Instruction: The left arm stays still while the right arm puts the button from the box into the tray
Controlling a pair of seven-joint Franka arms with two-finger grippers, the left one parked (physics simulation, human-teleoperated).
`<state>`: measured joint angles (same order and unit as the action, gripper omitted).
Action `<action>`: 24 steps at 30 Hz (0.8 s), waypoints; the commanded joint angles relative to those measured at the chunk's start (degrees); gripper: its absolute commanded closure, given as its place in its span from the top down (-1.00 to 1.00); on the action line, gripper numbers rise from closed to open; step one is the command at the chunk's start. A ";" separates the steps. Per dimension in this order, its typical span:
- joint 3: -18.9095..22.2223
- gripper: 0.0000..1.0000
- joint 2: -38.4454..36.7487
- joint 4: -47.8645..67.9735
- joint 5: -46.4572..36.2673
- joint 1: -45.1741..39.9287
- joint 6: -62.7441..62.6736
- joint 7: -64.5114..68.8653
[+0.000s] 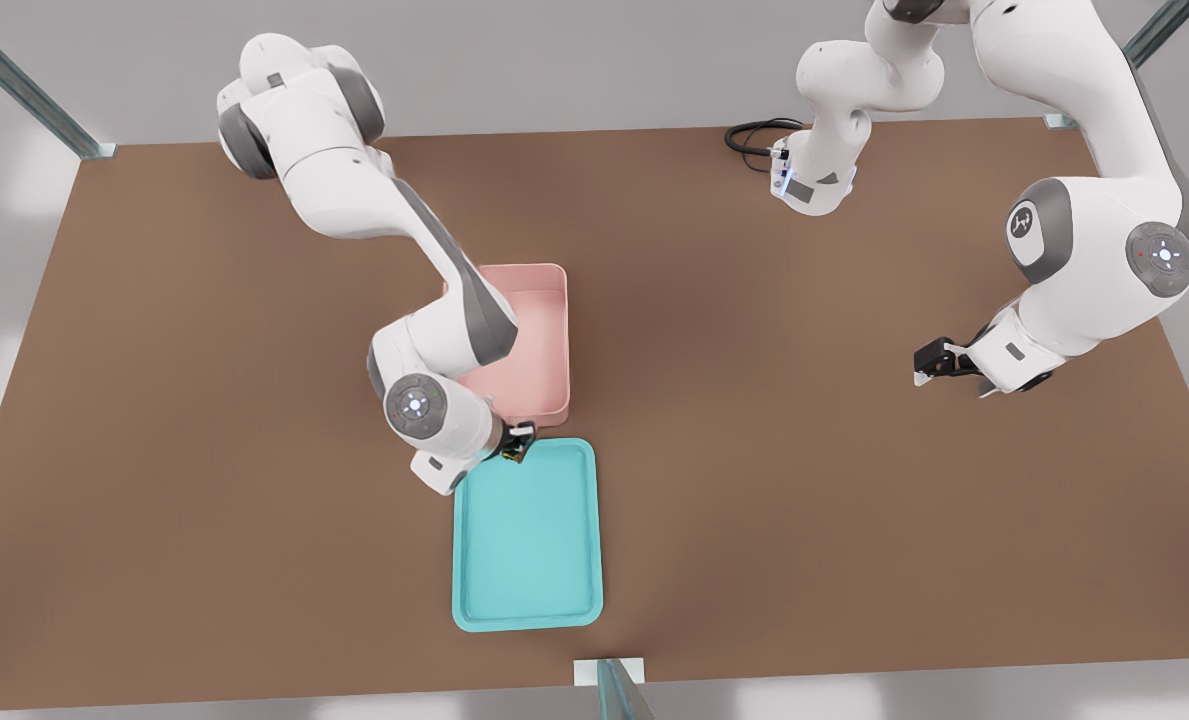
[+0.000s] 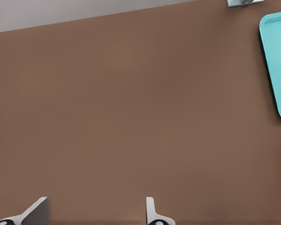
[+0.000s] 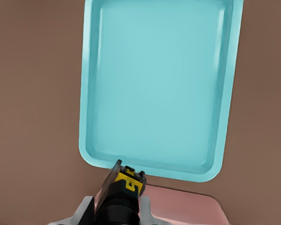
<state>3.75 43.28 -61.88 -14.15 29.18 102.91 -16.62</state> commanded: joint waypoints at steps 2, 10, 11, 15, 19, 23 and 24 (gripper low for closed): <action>1.52 -0.22 4.09 2.72 0.78 -0.17 2.82 13.54; 4.51 -0.15 11.83 6.07 3.34 -0.08 18.38 24.27; 4.51 0.27 11.83 6.07 3.42 -0.08 19.08 23.83; 3.37 1.00 7.70 5.63 2.46 0.00 16.28 21.02; 13.73 1.00 -9.18 5.72 7.27 0.26 -20.72 11.87; 17.34 1.00 -15.95 4.84 6.49 -18.89 -28.91 40.00; 17.34 1.00 -15.95 4.84 6.06 -21.17 -28.99 40.26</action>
<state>20.93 27.80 -57.03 -7.62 9.91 87.22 0.30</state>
